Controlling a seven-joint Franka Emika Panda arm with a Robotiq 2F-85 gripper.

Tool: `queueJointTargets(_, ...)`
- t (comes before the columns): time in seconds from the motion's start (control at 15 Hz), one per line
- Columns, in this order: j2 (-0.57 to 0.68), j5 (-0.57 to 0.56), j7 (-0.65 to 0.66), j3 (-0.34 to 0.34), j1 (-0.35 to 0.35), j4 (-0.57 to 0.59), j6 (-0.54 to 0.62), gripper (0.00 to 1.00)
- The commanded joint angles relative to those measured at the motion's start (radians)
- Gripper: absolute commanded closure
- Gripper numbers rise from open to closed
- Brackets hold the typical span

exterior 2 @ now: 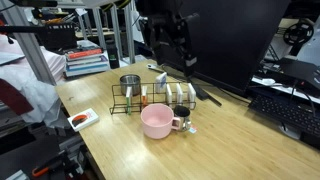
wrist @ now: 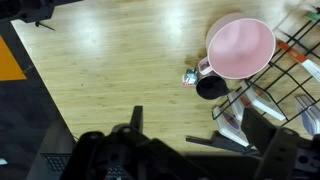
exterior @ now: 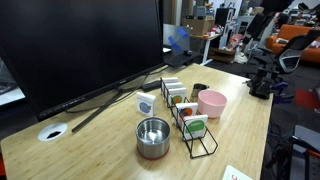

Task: Put the blue book in the rack

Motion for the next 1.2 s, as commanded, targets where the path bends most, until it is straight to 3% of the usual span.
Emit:
queueJointTargets(0.0,0.0,0.004,-0.003,0.006,-0.006,0.002,-0.003,0.0)
queueJointTargets(0.33,0.032,0.013,0.003,0.028,0.017,0.05,0.001,0.0)
queueJointTargets(0.8,0.168,0.025,-0.042,0.104,0.125,0.226,-0.033,0.0)
queueJointTargets(1.07,0.251,0.018,-0.149,0.13,0.163,0.303,-0.112,0.0)
queueJointTargets(1.13,0.218,0.012,-0.075,0.138,0.155,0.253,-0.05,0.0)
